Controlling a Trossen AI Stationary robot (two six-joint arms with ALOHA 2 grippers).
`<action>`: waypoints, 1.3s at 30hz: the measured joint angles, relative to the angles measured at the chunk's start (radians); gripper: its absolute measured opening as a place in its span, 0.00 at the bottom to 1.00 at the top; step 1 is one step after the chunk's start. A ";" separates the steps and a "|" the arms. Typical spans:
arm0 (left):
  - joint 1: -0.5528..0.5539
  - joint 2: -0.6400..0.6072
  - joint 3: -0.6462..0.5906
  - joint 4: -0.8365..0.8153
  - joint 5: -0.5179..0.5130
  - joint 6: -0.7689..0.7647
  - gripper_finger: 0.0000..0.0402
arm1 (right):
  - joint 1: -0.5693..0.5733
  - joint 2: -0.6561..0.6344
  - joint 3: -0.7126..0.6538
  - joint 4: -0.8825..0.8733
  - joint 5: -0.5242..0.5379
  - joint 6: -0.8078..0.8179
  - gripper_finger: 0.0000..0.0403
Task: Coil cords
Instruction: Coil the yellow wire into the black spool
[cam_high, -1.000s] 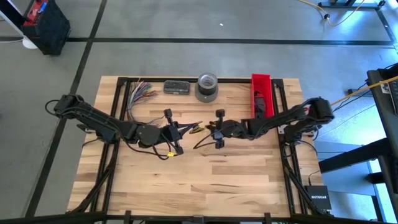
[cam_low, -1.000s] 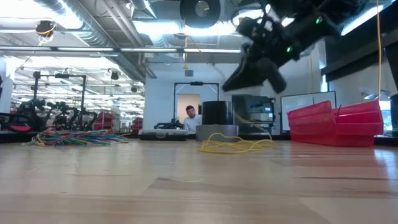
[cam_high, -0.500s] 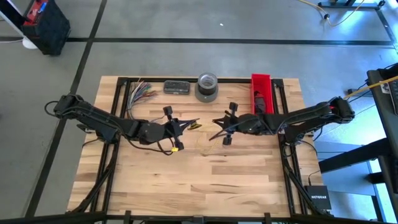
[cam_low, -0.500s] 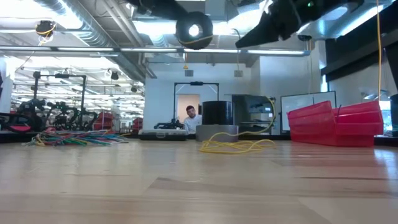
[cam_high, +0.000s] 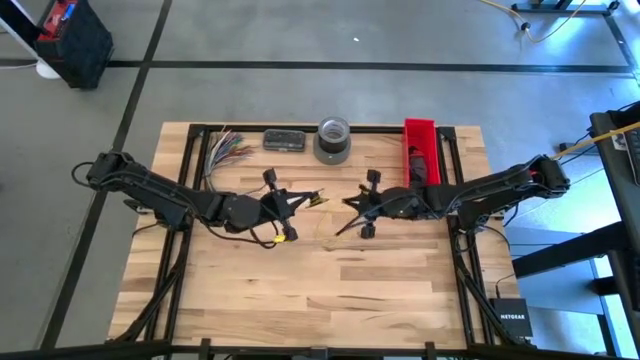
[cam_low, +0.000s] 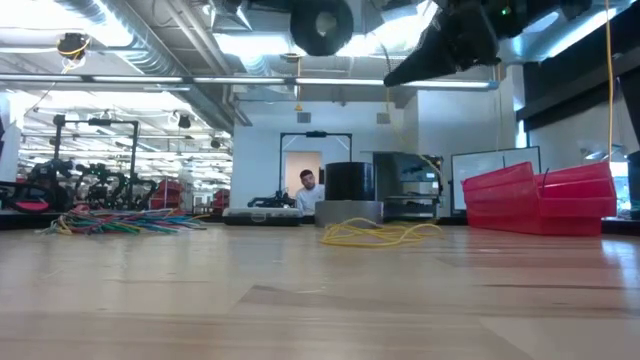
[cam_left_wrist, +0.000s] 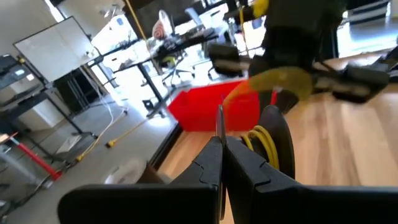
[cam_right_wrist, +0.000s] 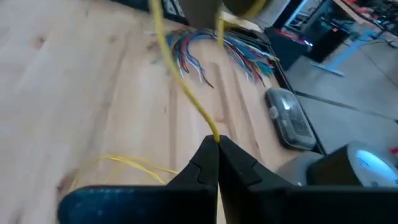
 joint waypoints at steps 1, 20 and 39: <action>-0.007 0.000 0.000 0.001 0.000 0.001 0.00 | -0.001 0.007 0.000 0.001 0.032 -0.008 0.01; 0.029 0.007 0.000 -0.029 -0.012 -0.025 0.00 | 0.073 0.026 0.000 0.257 -0.071 -0.049 0.01; 0.064 0.030 0.000 0.119 -0.010 0.015 0.00 | 0.018 0.337 0.063 0.441 -0.121 -0.106 0.01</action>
